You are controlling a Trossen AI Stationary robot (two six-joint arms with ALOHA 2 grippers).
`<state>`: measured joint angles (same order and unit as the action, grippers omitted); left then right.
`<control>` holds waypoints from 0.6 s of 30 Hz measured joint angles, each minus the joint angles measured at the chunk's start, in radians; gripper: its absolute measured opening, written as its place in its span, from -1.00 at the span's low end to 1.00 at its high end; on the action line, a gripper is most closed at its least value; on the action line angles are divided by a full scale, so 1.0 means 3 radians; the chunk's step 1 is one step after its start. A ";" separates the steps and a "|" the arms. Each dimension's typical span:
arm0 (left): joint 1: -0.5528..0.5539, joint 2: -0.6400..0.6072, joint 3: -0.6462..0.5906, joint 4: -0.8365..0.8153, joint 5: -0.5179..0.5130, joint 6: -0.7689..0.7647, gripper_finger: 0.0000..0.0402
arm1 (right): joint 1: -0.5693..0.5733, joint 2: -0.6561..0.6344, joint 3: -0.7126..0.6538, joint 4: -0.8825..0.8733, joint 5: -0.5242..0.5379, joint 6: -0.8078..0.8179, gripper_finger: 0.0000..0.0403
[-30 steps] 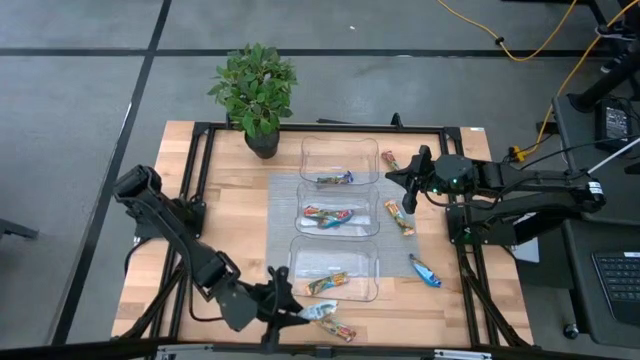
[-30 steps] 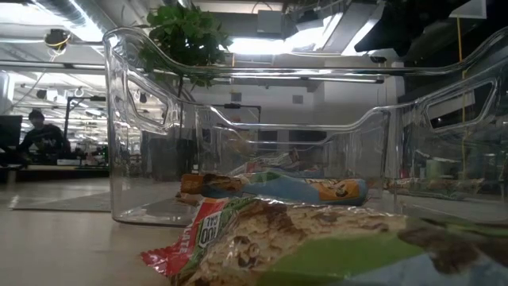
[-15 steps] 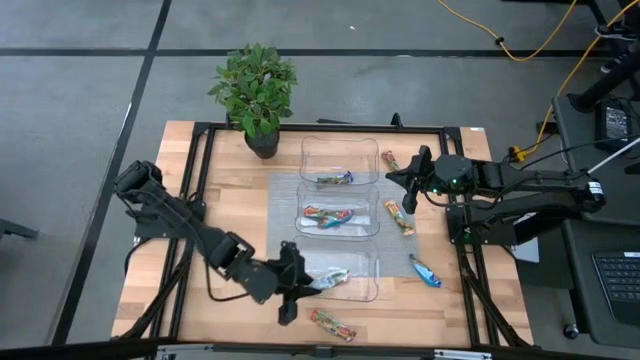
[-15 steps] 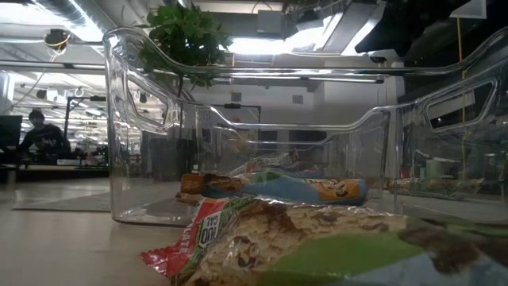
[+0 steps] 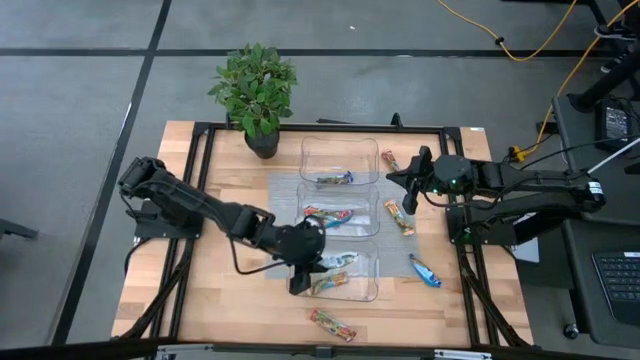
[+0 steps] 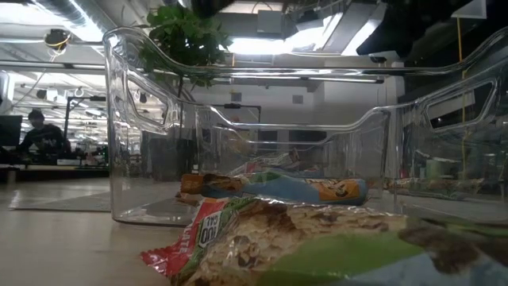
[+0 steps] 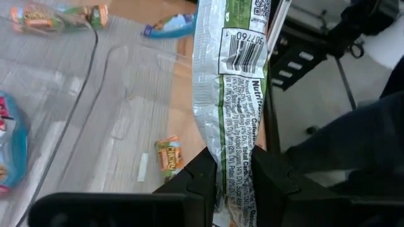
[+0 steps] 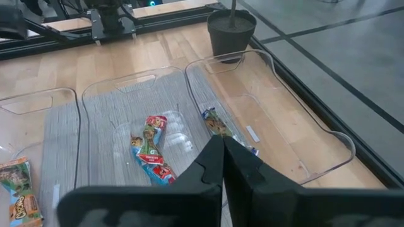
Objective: Pick and place Granola Bars by type
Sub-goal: Put the yellow granola bar into the bottom transparent bin
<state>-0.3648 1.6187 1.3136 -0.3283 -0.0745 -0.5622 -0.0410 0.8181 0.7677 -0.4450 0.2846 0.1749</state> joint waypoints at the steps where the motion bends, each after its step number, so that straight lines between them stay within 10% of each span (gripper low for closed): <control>1: 0.0035 0.0013 0.0000 -0.0025 0.0063 0.0038 -0.68 | 0.0000 0.0001 0.0000 -0.0008 0.0000 0.0000 -0.96; 18: 0.0292 0.0740 0.0003 -0.0106 0.0769 0.0282 -0.68 | 0.0000 0.0001 0.0000 -0.0015 0.0001 0.0000 -0.96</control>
<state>-0.2773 1.8408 1.3144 -0.3602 0.1563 -0.4775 -0.0410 0.8183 0.7677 -0.4496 0.2848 0.1749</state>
